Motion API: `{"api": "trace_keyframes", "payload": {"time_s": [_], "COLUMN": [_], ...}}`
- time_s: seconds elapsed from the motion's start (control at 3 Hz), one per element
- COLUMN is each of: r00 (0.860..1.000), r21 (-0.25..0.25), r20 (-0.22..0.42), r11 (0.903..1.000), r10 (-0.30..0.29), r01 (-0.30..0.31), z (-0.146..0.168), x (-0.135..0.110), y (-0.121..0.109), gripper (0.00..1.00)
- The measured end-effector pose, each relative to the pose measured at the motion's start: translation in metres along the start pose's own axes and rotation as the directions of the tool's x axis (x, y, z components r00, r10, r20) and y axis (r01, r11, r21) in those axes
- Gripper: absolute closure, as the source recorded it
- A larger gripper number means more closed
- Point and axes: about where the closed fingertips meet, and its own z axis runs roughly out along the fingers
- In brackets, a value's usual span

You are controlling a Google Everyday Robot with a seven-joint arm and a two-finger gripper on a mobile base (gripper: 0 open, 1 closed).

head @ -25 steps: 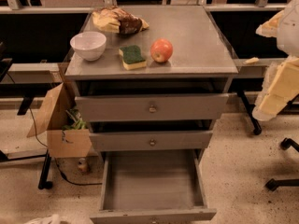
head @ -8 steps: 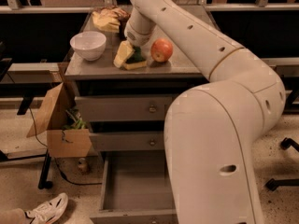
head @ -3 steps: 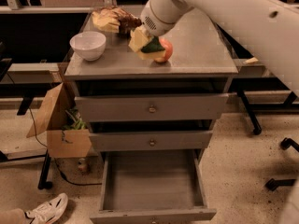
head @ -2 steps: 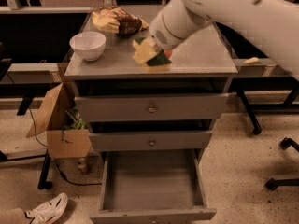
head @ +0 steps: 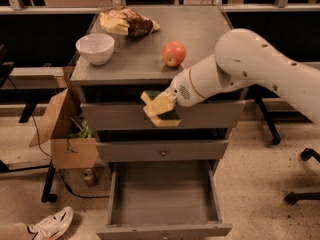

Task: Place sponge into bottom drawer

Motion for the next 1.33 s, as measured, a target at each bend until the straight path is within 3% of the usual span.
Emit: {"api": "trace_keyframes", "payload": {"time_s": [0.33, 0.67, 1.0, 1.33], "r00": [0.977, 0.963, 0.961, 0.929], "r21": [-0.214, -0.266, -0.269, -0.288], "r20": [0.003, -0.007, -0.012, -0.027], "r11": [0.9542, 0.9276, 0.9251, 0.8871], "r10": [0.215, 0.270, 0.275, 0.369], "r01": [-0.209, -0.262, -0.267, -0.360], "z": [0.056, 0.074, 0.077, 0.096], "x": [0.025, 0.035, 0.038, 0.089], "y": [0.015, 0.016, 0.015, 0.012], "gripper": [1.00, 1.00, 1.00, 1.00]}}
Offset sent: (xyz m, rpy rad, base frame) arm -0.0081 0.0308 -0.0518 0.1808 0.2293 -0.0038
